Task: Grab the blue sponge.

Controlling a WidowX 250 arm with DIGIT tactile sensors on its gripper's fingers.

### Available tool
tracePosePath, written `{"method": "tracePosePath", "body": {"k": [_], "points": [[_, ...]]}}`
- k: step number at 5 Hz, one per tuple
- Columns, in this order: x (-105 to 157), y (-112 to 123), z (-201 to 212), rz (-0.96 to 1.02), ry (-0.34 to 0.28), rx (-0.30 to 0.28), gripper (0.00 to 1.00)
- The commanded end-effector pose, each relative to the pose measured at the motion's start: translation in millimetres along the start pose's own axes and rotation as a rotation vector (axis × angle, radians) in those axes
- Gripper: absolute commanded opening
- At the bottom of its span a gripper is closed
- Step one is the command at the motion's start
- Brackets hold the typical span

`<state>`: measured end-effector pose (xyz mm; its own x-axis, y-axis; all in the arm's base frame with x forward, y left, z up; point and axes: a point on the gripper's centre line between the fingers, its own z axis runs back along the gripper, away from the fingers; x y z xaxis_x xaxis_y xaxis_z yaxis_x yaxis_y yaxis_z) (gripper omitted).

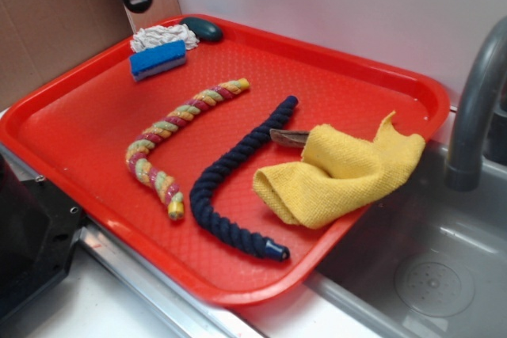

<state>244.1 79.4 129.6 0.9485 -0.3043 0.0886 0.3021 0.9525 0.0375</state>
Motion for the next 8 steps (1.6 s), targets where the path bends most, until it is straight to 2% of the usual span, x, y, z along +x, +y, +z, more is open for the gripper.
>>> {"method": "tracePosePath", "body": {"k": [1, 2, 4, 5, 6, 7, 8], "points": [[17.9, 40.6, -30.8, -0.040, -0.081, 0.183, 1.00], [10.6, 41.3, -54.9, -0.046, -0.078, 0.228, 1.00], [3.2, 44.5, -91.9, -0.026, -0.013, 0.184, 1.00], [5.6, 44.7, -103.2, -0.026, 0.023, 0.182, 1.00], [19.0, 45.0, -103.1, -0.009, 0.037, 0.183, 0.39], [12.2, 43.9, -93.4, 0.002, 0.018, 0.192, 0.00], [-3.2, 32.7, -63.5, 0.047, 0.001, 0.200, 0.00]]}}
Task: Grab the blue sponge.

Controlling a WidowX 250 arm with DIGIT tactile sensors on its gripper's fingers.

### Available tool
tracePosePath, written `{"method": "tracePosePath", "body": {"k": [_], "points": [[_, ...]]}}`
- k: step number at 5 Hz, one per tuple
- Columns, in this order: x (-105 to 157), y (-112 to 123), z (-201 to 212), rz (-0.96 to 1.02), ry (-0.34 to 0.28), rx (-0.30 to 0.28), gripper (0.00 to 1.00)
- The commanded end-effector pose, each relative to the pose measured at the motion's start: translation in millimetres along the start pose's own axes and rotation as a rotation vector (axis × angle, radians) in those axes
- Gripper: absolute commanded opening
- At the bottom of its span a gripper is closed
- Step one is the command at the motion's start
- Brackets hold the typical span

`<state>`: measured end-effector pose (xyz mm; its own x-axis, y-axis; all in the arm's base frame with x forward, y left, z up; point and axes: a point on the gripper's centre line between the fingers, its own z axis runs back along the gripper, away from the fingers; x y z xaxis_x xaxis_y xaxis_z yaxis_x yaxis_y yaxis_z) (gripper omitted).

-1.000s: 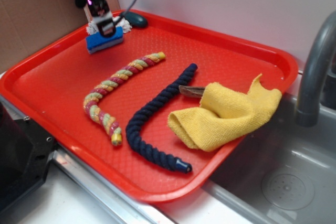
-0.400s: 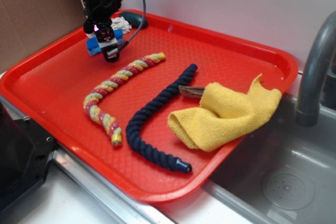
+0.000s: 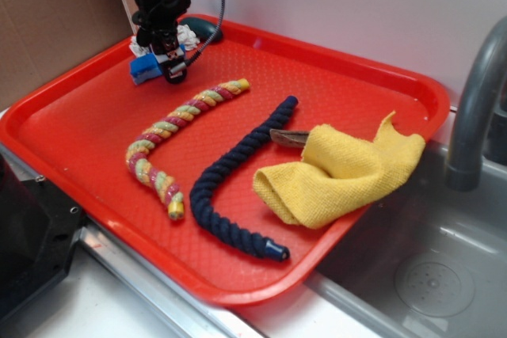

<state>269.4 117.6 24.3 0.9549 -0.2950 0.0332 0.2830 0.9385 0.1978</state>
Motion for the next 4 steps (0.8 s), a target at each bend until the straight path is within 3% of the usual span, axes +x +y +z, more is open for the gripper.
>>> {"method": "tracePosePath", "body": {"k": [1, 2, 3, 4], "points": [[-24.6, -33.8, 102.0, 0.185, -0.129, -0.037, 0.00], [-43.9, -68.1, 162.8, 0.345, -0.136, -0.089, 0.00], [-57.2, -80.7, 206.3, 0.555, -0.157, -0.201, 0.00], [-61.5, -91.9, 220.6, 0.625, -0.066, -0.205, 0.00]]}}
